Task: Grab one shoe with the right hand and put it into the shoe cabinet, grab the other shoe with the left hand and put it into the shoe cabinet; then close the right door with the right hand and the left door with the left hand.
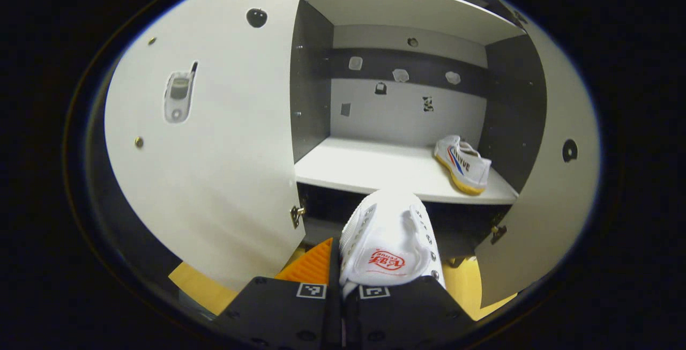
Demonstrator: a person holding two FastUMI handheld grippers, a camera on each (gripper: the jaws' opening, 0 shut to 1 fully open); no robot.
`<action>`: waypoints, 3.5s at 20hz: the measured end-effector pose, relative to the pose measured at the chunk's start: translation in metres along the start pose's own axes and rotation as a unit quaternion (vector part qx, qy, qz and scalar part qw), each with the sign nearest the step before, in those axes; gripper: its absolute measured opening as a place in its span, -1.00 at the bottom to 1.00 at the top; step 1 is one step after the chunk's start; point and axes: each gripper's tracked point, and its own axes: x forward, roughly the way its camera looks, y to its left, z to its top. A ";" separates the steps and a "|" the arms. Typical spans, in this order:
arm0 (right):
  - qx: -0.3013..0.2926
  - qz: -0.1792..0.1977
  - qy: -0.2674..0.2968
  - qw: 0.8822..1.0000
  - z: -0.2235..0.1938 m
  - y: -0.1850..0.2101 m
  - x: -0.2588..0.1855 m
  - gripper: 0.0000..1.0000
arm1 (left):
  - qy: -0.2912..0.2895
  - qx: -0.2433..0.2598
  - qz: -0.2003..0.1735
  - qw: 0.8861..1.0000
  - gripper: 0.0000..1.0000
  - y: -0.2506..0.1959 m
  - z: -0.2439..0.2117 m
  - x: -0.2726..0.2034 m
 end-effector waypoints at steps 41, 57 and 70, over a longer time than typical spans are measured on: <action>0.057 -0.110 -0.010 0.992 -0.010 -0.133 -0.018 0.95 | -0.010 0.081 -0.026 0.996 0.59 -0.076 0.122 0.169; 0.036 -0.124 -0.058 0.990 0.065 -0.156 -0.002 0.94 | -0.200 0.037 -0.139 0.969 0.87 -0.052 0.143 -0.077; 0.021 -0.097 -0.089 0.991 0.109 -0.125 0.032 0.92 | -0.196 0.043 -0.138 0.970 0.87 0.013 0.093 -0.163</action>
